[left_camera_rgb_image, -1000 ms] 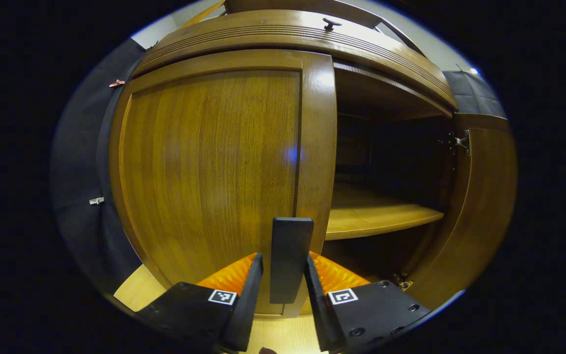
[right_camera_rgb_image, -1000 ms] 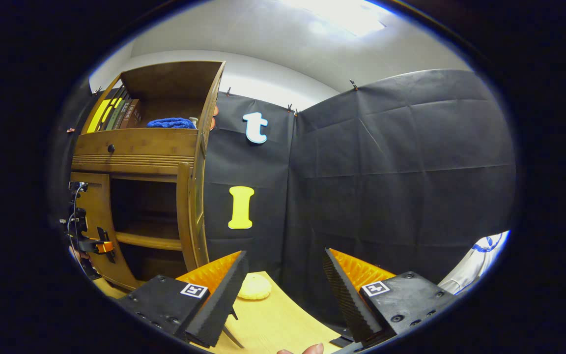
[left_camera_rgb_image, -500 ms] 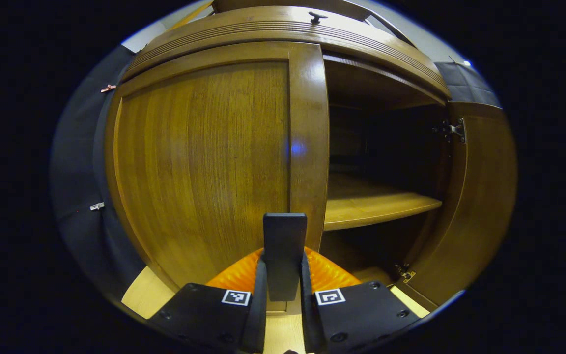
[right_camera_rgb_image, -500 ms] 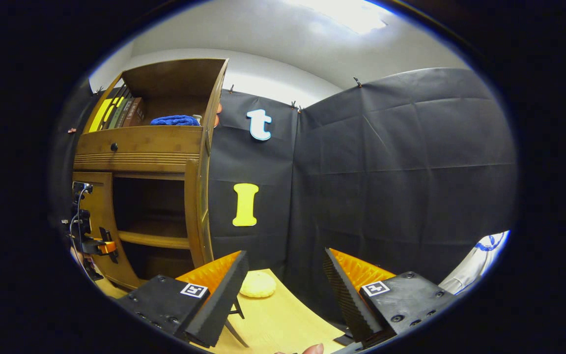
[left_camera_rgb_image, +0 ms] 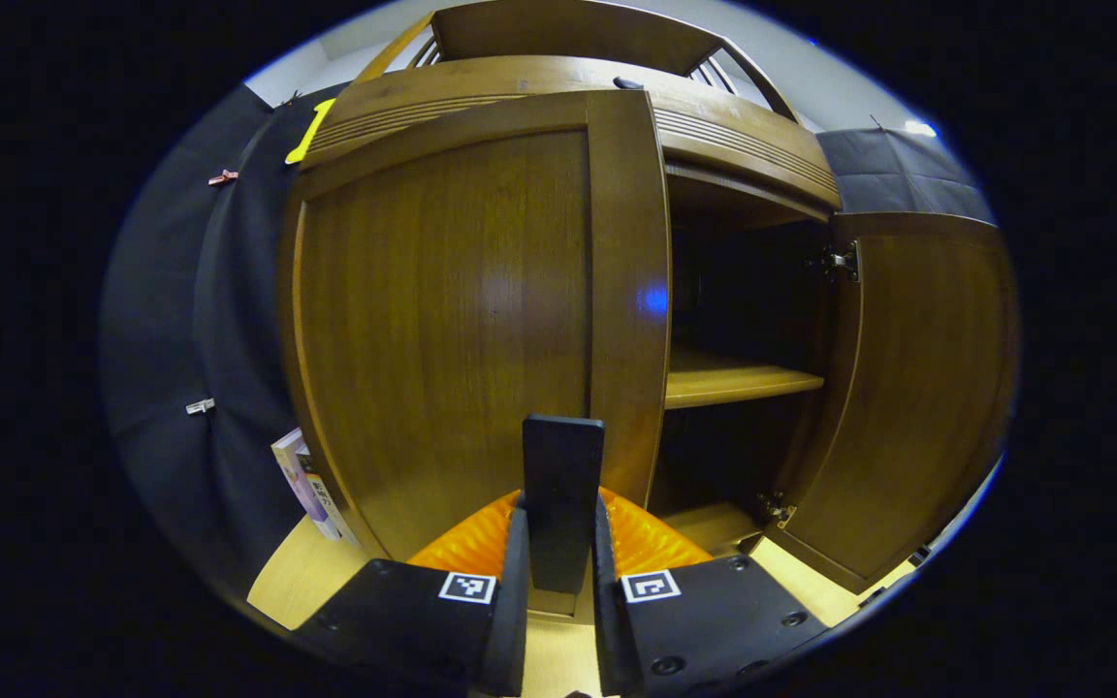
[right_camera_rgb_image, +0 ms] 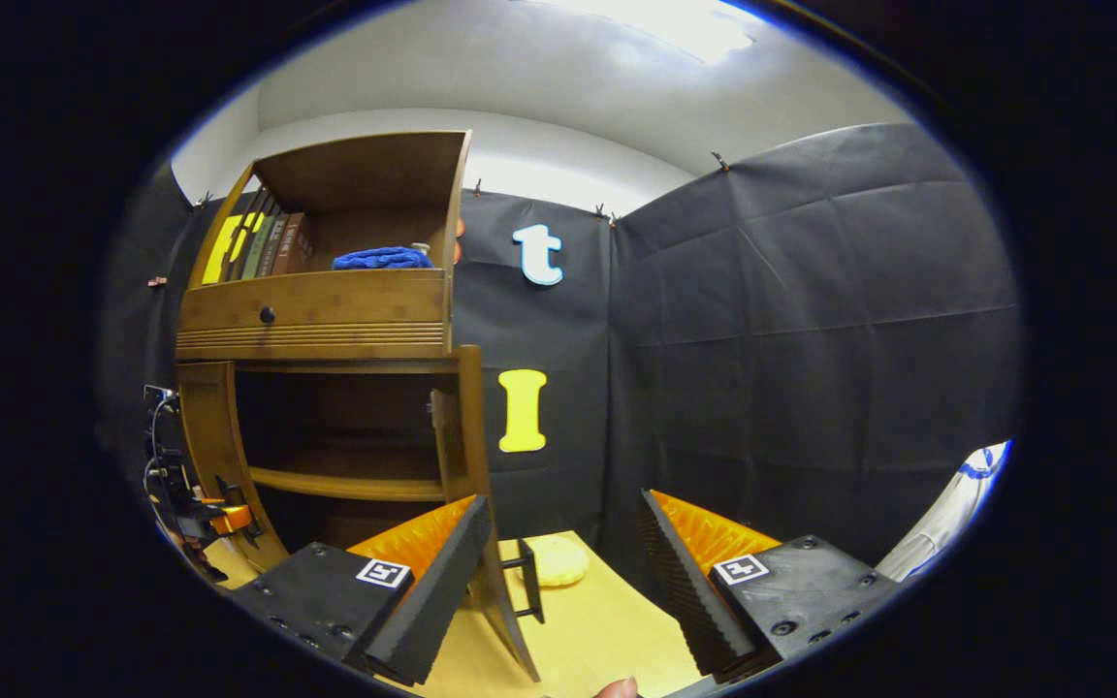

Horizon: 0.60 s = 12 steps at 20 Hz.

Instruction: Open the right door of the double-door shoe cabinet with the right hand, and open the left door with the left hand.

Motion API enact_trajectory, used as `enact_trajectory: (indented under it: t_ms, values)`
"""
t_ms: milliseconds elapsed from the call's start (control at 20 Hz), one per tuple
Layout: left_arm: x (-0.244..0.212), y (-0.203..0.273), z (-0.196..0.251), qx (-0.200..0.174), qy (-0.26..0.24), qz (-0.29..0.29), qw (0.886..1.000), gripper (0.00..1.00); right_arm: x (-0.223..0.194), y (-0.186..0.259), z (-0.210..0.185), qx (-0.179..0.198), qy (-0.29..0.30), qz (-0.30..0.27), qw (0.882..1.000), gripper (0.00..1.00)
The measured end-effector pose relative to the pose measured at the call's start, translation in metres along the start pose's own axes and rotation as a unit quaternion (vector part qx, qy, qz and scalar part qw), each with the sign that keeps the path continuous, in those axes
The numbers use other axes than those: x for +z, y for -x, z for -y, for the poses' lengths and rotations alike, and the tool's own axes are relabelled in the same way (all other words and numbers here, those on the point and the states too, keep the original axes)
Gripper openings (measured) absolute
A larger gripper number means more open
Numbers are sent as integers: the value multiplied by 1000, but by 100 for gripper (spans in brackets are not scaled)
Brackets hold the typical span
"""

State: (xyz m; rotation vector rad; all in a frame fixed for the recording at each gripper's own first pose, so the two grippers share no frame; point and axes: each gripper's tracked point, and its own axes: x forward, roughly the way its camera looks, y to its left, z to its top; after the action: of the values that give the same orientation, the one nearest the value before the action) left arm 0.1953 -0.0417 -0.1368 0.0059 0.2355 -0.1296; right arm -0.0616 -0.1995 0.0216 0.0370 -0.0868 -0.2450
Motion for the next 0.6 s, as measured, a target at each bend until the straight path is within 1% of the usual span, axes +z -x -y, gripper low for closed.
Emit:
enact_trajectory:
  t_ms: [200, 350, 400, 450, 500, 600]
  values:
    - [3, 1, 1, -4, 5, 9, 1000, 32, 0, 9, -33, 38, 17, 1, 999, 98]
    - [4, 2, 0, 3, 3, 10, 1000, 32, -5, 12, -56, 67, 20, -5, 998, 98]
    - [6, 3, -1, 5, 3, 10, 1000, 32, -7, 12, -62, 73, 18, -7, 997, 98]
    - [8, 3, -1, 7, 3, 10, 1000, 32, -9, 12, -67, 79, 15, -9, 997, 100]
    - [8, 3, -2, 8, 5, 12, 1000, 31, -10, 12, -72, 84, 13, -12, 996, 98]
    - [9, 3, -3, 13, 3, 11, 1000, 31, -15, 10, -83, 93, 8, -18, 995, 98]
